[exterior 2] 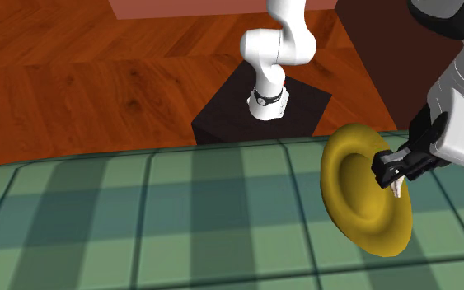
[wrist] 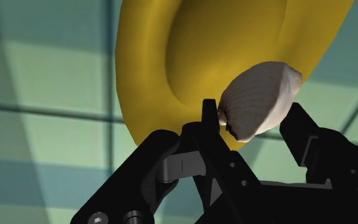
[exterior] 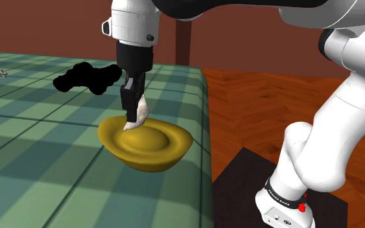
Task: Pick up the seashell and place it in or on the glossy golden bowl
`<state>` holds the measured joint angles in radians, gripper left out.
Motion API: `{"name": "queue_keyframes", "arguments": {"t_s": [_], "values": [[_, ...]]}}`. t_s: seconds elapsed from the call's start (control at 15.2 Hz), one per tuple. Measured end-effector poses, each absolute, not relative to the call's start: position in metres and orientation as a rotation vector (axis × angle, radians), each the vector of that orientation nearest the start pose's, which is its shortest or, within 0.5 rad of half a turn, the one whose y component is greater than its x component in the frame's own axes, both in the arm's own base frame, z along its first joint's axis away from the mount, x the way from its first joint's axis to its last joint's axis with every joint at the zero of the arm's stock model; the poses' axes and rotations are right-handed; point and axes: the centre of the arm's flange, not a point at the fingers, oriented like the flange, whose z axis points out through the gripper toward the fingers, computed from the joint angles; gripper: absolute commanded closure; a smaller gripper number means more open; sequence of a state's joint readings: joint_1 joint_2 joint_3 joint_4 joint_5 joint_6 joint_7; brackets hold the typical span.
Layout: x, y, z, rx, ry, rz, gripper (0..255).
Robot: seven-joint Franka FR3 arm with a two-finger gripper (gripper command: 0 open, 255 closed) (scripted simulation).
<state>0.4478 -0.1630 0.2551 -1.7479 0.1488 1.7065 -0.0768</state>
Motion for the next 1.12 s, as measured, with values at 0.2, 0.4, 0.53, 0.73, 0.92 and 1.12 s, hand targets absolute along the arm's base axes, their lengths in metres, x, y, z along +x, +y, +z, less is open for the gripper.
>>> {"name": "queue_keyframes", "arguments": {"t_s": [0.2,0.4,0.53,0.73,0.92,1.12], "values": [[0.379,0.354,0.621,-2.783,-1.123,-0.117,255],[0.378,0.354,0.605,-2.783,-1.123,-0.117,255],[0.378,0.354,0.599,-2.783,-1.123,-0.119,255],[0.378,0.354,0.599,-2.782,-1.123,-0.124,255],[0.378,0.354,0.599,-2.781,-1.123,-0.124,0],[0.378,0.354,0.597,-2.783,-1.123,-0.119,0]]}}
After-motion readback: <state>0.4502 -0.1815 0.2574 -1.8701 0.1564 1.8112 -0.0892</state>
